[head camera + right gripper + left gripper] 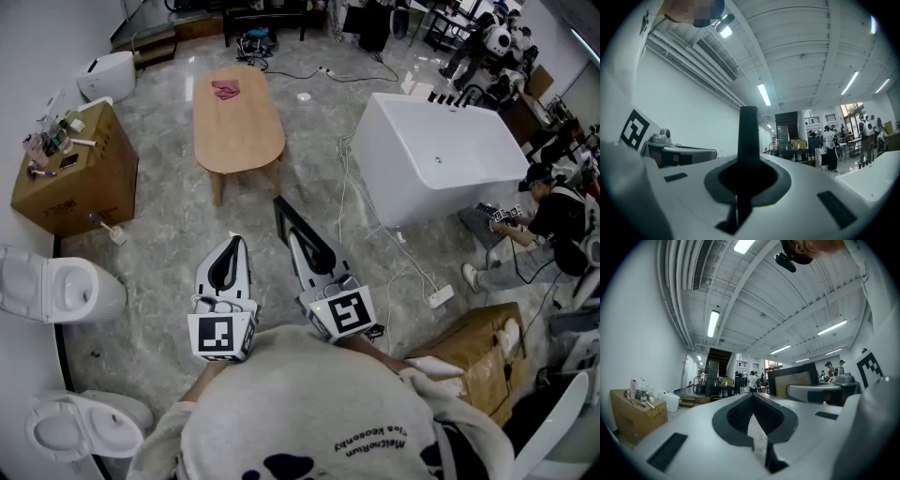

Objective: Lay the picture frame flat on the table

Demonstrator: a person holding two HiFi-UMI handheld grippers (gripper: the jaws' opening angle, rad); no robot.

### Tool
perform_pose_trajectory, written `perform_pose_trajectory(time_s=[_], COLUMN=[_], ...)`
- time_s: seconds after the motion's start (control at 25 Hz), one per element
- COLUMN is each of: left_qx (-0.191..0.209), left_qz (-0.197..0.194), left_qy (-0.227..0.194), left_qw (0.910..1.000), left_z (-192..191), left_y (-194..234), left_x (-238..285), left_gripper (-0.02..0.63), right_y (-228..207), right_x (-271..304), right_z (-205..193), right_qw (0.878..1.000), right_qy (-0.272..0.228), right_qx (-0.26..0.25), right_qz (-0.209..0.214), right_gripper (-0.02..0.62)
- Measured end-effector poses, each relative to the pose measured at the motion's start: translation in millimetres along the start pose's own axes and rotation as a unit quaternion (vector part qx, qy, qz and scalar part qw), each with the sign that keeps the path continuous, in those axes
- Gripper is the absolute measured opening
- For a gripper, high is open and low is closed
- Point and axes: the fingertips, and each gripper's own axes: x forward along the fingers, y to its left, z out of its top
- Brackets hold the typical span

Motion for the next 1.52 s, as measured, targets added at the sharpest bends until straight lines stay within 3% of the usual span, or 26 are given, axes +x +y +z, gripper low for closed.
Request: perform_pose_trajectory(time_s=[0.48,0.96,1.24,1.52], left_qx=[-0.01,-0.025,-0.033,-0.032], left_qz=[-0.026,-0.022,-0.01,0.008], left_qy=[0.007,0.025,0.03,0.025], left_qw=[0.9996,0.9991,0.9989,0.9991], left_z=[-11,-33,-43,-42], left_y=[22,61,83,103], left_x=[1,13,61,137], left_gripper=[0.008,0.008,0.008,0.008], right_y=[11,6,-18,-84], right_x=[20,41,88,151], right_z=[-19,-43,-62,-66], right_qw=[0.999,0.998,0.998,0.998], right_qy=[0.017,0.038,0.047,0.042], right_qx=[0.027,0.03,0.041,0.046], right_qz=[-0.014,-0.032,-0.013,0.001], right_gripper=[0.018,0.018,0.018,0.018])
